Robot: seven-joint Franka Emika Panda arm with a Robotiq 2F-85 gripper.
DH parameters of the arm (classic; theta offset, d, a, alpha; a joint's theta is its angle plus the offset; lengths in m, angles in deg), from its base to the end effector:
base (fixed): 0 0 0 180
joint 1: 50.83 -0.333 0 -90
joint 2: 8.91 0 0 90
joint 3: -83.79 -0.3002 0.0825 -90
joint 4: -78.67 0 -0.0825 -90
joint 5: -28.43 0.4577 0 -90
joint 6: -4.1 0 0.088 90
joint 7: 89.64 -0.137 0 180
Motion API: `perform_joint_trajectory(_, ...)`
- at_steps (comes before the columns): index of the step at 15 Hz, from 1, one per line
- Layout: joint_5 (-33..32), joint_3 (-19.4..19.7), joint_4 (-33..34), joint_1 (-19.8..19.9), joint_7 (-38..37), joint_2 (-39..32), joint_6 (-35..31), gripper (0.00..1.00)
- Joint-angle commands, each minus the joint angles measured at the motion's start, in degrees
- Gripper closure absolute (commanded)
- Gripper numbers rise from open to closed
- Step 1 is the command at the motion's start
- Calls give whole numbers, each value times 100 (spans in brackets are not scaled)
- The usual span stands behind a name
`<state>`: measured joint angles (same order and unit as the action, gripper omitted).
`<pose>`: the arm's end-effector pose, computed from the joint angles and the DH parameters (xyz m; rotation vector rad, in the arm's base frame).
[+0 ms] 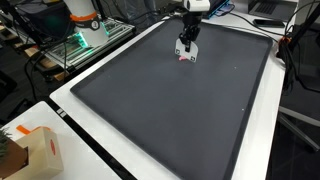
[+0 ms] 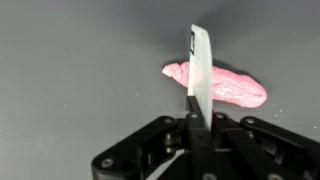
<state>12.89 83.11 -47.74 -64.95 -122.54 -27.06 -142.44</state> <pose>0.5775 0.1524 0.1337 3.0125 -0.1394 0.1392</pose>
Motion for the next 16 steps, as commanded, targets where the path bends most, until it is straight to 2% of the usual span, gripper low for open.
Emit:
perform_joint_trajectory(1,304,-59,-365,111,353,-65,-484,99)
perform_joint_trajectory(8,431,-40,-872,117,509,184,-573,99)
perform_joint_trajectory(16,661,-141,-847,150,1077,102,-313,99)
